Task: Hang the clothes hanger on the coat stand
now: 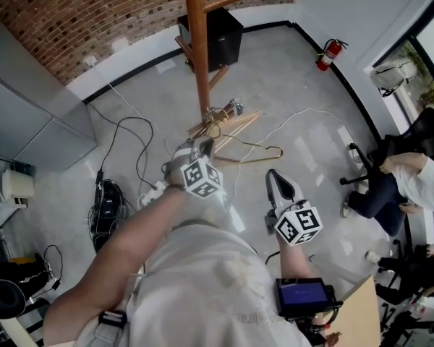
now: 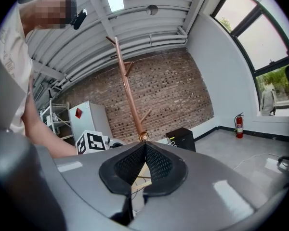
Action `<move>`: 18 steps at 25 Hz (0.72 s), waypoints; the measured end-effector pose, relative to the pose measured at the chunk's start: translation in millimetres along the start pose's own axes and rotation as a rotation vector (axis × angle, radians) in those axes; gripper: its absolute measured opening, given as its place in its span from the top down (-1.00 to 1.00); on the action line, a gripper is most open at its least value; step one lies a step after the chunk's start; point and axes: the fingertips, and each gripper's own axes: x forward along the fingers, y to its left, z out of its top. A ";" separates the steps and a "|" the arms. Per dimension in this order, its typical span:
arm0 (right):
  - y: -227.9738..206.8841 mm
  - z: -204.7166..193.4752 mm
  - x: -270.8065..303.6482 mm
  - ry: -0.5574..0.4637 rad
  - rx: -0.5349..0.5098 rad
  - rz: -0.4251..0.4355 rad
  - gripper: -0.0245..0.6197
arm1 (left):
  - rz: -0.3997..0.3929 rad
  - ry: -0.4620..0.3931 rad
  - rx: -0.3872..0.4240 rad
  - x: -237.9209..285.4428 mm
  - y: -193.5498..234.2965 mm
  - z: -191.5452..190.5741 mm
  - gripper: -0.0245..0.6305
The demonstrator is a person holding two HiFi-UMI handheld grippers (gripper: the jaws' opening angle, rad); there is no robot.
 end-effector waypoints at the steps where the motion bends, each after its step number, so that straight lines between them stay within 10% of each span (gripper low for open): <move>1: -2.2 -0.4 0.9 -0.001 0.002 -0.009 0.88 | -0.004 0.009 0.005 5.6 -1.4 -2.3 0.88; 18: -6.9 -9.1 10.1 0.036 0.013 -0.082 0.88 | -0.059 0.065 0.014 48.4 -12.3 -34.7 0.80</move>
